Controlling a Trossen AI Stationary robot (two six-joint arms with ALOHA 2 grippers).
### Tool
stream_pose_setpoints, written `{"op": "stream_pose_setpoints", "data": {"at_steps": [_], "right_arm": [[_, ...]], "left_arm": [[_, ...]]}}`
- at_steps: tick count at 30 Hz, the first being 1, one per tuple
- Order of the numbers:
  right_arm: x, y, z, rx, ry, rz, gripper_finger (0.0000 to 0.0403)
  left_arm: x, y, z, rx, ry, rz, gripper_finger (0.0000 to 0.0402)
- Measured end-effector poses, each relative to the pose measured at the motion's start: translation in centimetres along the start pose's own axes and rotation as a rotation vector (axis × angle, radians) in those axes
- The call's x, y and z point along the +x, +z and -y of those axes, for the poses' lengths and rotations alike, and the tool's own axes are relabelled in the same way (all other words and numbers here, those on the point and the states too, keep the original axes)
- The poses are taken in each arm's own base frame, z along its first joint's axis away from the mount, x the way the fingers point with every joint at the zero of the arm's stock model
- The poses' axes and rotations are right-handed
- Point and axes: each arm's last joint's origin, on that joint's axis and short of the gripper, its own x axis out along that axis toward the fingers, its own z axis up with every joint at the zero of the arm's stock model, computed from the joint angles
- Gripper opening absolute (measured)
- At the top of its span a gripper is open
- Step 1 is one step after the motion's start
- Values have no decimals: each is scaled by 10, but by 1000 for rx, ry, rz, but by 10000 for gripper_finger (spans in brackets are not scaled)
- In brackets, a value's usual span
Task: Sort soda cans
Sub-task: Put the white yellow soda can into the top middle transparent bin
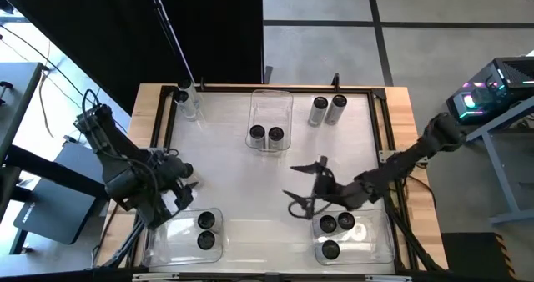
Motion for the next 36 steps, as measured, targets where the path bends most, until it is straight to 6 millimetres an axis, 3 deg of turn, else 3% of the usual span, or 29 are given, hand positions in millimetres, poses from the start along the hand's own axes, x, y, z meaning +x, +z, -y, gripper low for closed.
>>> {"op": "stream_pose_setpoints", "data": {"at_steps": [5,9,28,36], "right_arm": [[-19,-6,-8,-6,58,-91,342],[-27,-17,-15,-30,85,-151,342],[-30,-18,-19,-29,84,-144,342],[-30,-18,-19,-28,84,-144,342]], "left_arm": [[10,-21,-16,-158,28,-42,333],[15,-33,-19,-143,50,-82,333],[54,-71,-29,-121,126,-73,333],[69,-81,-28,-71,89,33,333]]}}
